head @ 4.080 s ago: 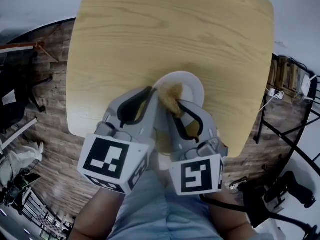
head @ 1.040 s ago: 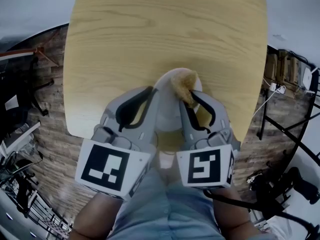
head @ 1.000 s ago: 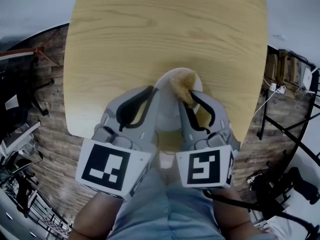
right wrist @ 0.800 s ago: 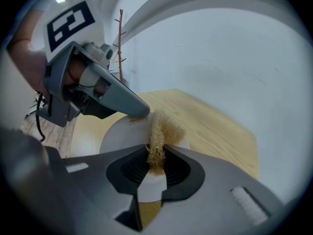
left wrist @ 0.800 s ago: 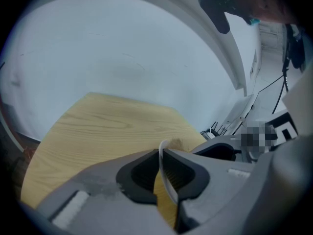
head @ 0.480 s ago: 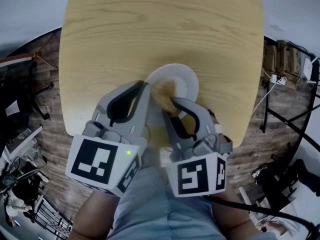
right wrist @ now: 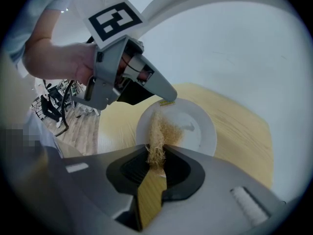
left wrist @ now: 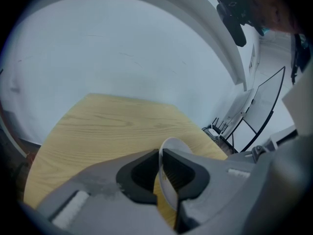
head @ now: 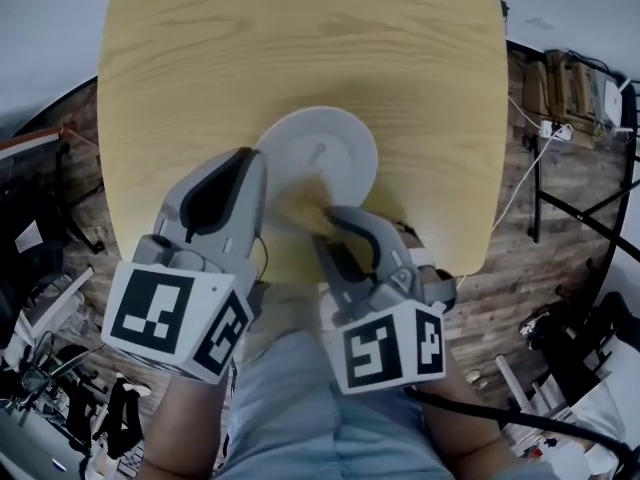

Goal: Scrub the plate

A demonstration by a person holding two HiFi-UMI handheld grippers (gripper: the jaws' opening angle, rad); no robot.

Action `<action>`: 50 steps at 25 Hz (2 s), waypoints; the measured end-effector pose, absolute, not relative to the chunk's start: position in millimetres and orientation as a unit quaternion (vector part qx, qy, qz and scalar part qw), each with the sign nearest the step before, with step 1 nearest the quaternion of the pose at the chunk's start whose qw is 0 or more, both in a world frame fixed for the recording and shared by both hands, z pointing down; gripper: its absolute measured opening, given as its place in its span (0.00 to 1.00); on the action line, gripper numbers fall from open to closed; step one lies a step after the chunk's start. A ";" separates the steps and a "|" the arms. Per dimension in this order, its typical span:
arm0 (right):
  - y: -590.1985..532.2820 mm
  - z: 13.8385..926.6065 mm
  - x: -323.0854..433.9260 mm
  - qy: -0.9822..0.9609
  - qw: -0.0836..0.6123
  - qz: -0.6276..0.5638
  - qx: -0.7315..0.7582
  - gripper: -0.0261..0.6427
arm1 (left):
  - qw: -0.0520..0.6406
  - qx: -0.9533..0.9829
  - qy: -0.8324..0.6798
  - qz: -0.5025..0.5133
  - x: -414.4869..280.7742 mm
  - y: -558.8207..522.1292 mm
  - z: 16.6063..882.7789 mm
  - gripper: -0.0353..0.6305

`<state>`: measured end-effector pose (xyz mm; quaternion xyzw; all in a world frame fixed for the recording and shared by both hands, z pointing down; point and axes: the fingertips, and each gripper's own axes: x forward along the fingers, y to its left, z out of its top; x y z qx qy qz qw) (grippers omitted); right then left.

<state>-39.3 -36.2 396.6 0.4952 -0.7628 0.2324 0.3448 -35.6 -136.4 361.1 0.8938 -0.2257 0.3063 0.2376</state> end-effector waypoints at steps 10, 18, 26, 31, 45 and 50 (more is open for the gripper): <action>-17.9 401.2 -9.3 -0.728 0.348 0.260 0.530 0.14 | 0.231 0.893 -0.211 0.324 -31.2 -122.5 366.0 0.12; -13.3 405.6 27.2 -0.685 0.345 0.286 0.575 0.15 | 0.226 0.891 -0.212 0.330 -28.3 -124.1 367.8 0.12; -23.9 407.6 64.3 -0.653 0.366 0.289 0.596 0.15 | 0.228 0.892 -0.204 0.332 -20.6 -121.9 365.5 0.12; -43.3 404.9 71.5 -0.657 0.373 0.275 0.595 0.15 | 0.233 0.893 -0.197 0.332 -16.8 -120.3 365.0 0.12; -84.6 389.5 27.4 -0.712 0.370 0.225 0.553 0.15 | 0.256 0.887 -0.215 0.318 -23.7 -128.9 369.3 0.12; -73.9 390.9 5.5 -0.731 0.364 0.228 0.530 0.15 | 0.254 0.885 -0.223 0.319 -28.6 -133.3 371.4 0.12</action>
